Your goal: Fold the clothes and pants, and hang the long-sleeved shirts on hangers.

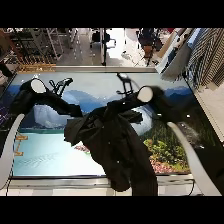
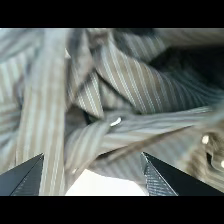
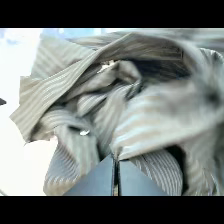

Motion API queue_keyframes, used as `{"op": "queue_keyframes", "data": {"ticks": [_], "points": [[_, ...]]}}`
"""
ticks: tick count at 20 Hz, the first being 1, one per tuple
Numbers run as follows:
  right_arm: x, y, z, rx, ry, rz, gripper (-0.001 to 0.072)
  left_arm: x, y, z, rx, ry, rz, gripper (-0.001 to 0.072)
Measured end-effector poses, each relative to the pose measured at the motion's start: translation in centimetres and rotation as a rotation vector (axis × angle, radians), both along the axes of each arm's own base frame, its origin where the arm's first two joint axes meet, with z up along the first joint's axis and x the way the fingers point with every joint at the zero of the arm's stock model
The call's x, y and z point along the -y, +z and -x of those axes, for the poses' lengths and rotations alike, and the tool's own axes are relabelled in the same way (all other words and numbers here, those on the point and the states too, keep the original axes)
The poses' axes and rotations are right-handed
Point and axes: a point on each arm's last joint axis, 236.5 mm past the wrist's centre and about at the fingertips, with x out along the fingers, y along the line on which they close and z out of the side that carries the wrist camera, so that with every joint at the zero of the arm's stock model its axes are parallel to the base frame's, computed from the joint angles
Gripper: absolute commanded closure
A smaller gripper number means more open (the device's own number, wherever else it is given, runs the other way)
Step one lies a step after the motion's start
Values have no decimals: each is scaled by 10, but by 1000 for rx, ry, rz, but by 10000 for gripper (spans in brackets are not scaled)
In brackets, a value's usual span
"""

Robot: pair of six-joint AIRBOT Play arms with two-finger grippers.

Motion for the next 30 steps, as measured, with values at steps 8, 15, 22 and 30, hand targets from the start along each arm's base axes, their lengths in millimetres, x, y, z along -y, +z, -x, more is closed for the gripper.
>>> {"op": "queue_keyframes", "data": {"ticks": [8,15,22,30], "points": [[17,39,47,-5,52,65,692,34,-68,-23,-7,92,-44,52],[10,39,59,-8,95,83,692,29,-127,-64,43,223,-102,621],[72,17,62,-33,61,366,693,-1,-36,-117,270,284,-32,688],[133,161,50,324,-219,367,693,-3,282,-61,796,186,360,688]]}}
